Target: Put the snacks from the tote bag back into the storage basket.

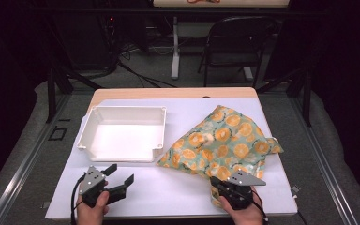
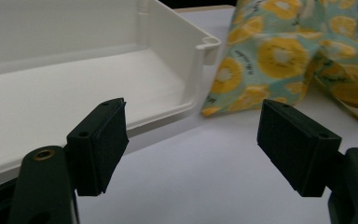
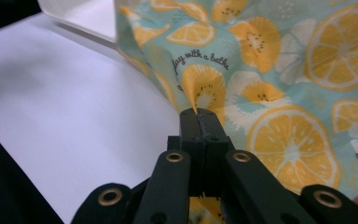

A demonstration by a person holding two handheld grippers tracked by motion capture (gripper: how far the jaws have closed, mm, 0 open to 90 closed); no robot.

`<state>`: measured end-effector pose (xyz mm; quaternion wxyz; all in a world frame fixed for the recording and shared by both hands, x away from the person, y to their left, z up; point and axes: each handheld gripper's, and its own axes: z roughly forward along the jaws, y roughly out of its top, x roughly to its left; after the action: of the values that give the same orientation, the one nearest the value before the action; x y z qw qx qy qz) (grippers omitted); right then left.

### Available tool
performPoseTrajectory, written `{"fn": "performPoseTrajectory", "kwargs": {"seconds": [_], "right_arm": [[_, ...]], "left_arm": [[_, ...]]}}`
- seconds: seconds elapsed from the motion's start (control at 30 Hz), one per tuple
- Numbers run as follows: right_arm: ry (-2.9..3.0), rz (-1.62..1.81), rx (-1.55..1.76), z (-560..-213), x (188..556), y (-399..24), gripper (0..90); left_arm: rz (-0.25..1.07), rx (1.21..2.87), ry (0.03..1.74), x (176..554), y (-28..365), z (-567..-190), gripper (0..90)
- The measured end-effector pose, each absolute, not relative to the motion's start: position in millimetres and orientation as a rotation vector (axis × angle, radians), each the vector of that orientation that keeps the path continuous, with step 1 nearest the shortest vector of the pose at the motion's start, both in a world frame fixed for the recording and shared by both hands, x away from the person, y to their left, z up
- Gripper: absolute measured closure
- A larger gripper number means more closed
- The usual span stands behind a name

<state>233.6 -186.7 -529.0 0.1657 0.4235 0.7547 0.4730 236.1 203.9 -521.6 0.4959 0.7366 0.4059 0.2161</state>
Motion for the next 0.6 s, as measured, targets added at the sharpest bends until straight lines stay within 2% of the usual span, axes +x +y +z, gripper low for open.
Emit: {"fn": "performPoseTrajectory", "kwargs": {"seconds": [0.2, 0.4, 0.43, 0.6], "right_arm": [[2.161, 1.418, 1.215, -532.3, 242.0, -144.1, 90.0], [2.156, 1.528, 1.217, -532.9, 265.7, -111.3, 90.0], [2.191, 1.548, 1.182, -532.1, 269.0, -106.9, 87.7], [2.274, 1.605, 1.070, -519.1, 266.5, -115.1, 50.3]], "left_arm": [[0.484, 1.802, 0.902, 239.0, 173.5, -520.3, 24.2], [0.471, 1.787, 0.850, 250.6, 146.3, -513.0, 24.3], [0.466, 1.779, 0.844, 252.4, 142.2, -511.8, 24.3], [0.420, 1.757, 0.845, 255.6, 132.0, -511.9, 24.3]]}}
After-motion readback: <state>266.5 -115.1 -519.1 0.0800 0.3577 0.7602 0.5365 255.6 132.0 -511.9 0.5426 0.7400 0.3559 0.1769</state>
